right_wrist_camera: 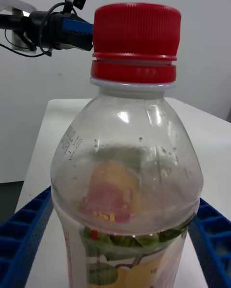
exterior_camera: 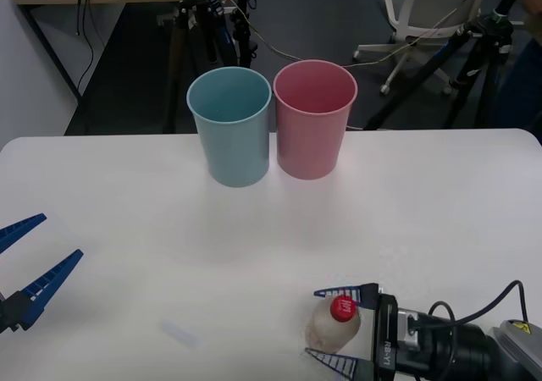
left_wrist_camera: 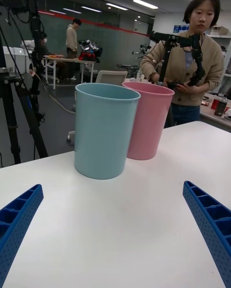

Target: Grasp the object on the table and drop it into the matching bin: aluminum can to the light blue bin, PET bottle to the pink bin.

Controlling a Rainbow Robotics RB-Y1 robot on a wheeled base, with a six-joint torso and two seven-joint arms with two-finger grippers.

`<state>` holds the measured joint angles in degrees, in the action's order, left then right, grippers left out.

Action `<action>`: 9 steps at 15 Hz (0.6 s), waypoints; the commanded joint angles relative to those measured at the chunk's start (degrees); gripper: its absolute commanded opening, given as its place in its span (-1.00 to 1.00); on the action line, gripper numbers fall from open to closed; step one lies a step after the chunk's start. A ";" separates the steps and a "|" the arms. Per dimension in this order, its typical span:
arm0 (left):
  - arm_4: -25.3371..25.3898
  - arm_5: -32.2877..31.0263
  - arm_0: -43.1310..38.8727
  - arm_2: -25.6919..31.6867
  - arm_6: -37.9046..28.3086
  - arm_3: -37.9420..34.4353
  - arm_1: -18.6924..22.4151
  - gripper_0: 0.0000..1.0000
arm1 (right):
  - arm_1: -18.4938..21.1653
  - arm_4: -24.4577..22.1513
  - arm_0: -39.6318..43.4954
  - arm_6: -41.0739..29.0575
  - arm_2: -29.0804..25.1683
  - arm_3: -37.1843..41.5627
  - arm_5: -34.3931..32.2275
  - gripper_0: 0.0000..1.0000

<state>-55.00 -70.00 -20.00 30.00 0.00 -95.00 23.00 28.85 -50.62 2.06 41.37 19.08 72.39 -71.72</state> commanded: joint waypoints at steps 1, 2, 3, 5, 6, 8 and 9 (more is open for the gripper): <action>0.00 0.00 0.00 0.00 0.00 0.00 0.00 1.00 | 0.16 0.00 0.31 -0.15 -0.36 0.03 0.00 -1.00; 0.00 0.00 0.00 0.00 0.00 0.00 0.00 1.00 | 0.25 0.00 0.40 -0.24 -0.54 0.12 0.00 -1.00; 0.00 0.00 0.00 0.00 0.00 0.00 0.00 1.00 | 0.25 -0.09 0.58 -0.24 -0.63 0.20 -0.09 -1.00; 0.00 0.00 0.00 0.00 0.00 0.00 0.00 1.00 | 0.42 0.00 0.93 -0.41 -0.98 0.20 0.00 -1.00; 0.00 0.00 0.00 0.00 0.00 0.00 0.00 1.00 | 0.77 0.26 1.10 -0.59 -0.98 0.20 0.00 -1.00; 0.00 0.00 0.00 0.00 0.00 0.00 0.00 1.00 | 1.39 0.79 1.89 -0.68 -1.24 1.26 0.00 -1.00; 0.00 0.00 0.00 0.00 0.00 0.00 0.00 1.00 | 1.74 1.31 3.48 -0.85 -2.38 2.75 0.00 -1.00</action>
<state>-55.00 -70.00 -20.00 30.00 0.00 -95.00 23.00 30.32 -49.70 4.51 40.64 17.43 74.16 -71.71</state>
